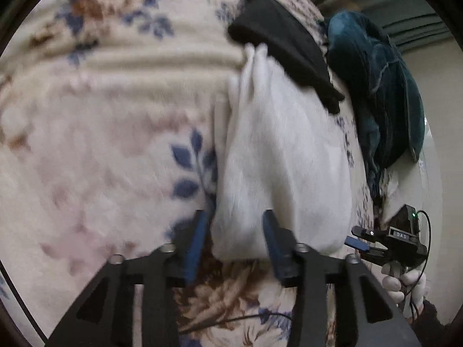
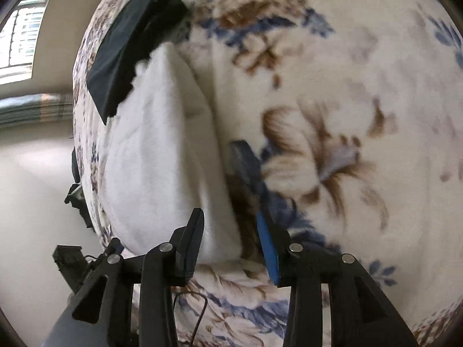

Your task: Fold small clothes

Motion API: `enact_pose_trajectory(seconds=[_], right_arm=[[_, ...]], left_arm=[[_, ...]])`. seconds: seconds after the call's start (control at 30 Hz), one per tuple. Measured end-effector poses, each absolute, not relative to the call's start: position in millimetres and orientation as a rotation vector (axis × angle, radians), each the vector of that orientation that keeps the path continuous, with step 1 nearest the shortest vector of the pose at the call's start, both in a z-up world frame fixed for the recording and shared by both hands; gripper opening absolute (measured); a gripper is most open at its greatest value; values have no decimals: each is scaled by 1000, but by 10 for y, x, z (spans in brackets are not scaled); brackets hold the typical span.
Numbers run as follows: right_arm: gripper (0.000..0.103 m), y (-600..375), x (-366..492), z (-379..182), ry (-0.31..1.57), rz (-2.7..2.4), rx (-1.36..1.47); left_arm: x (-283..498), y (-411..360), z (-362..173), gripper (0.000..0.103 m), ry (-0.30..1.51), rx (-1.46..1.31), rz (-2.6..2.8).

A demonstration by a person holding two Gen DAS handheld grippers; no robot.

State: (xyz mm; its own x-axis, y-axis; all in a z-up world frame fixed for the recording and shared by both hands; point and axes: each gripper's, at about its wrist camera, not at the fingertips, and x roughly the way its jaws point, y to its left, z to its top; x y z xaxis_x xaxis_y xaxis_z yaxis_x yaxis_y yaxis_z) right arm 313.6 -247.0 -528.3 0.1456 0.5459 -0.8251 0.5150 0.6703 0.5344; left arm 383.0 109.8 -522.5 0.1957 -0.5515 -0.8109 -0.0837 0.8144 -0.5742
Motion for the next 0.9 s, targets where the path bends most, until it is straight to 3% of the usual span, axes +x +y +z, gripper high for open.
enact_pose_trajectory(seconds=[0.1,0.2,0.23,0.27,0.3,0.43,0.5,0.57,0.6,0.63,0.67,0.77,0.8,0.9], right_arm=[[41,-2344,3058,-5417,1542,107,971],[41,-2086,3080,-5519,1579,183,948],[38,-2049,3085,-5521,1578,167,913],[17,-1987,3101,-5517,1570,124,848],[7,-1951,3122,-5515,1584,99,804],[2,-2002,3234,-5370,1574,-2,610],[0,-2044,3271,-5362,1579,-10,589],[0,-2084,3343,-5329,1585,35,556],[0,-2144,3370,-5324,1586,61,614],[0,-2209,3397,-5319,1582,86,688],[6,-2277,3423,-5311,1572,108,757],[83,-2457,3439,-5346,1507,121,904],[88,-2494,3433,-5396,1487,143,956],[88,-2516,3507,-5651,1458,257,1111]], left_arm=[[3761,941,-5334,39,1374,-520,-368],[3716,804,-5263,15,1332,-430,-352],[3712,778,-5226,13,1324,-404,-359],[3693,773,-5174,12,1312,-373,-368],[3685,785,-5105,11,1305,-341,-389],[3760,854,-5126,9,1358,-86,-422],[3866,1050,-5159,9,1397,-194,-414],[3950,1303,-5146,12,1409,-448,-426],[3946,1418,-5149,28,1396,-555,-422],[3946,1537,-5166,62,1370,-693,-418],[3945,1625,-5199,77,1344,-797,-397],[4061,1659,-5315,80,1294,-931,-390],[4163,1586,-5374,80,1287,-937,-404],[4530,1267,-5614,80,1320,-959,-515]])
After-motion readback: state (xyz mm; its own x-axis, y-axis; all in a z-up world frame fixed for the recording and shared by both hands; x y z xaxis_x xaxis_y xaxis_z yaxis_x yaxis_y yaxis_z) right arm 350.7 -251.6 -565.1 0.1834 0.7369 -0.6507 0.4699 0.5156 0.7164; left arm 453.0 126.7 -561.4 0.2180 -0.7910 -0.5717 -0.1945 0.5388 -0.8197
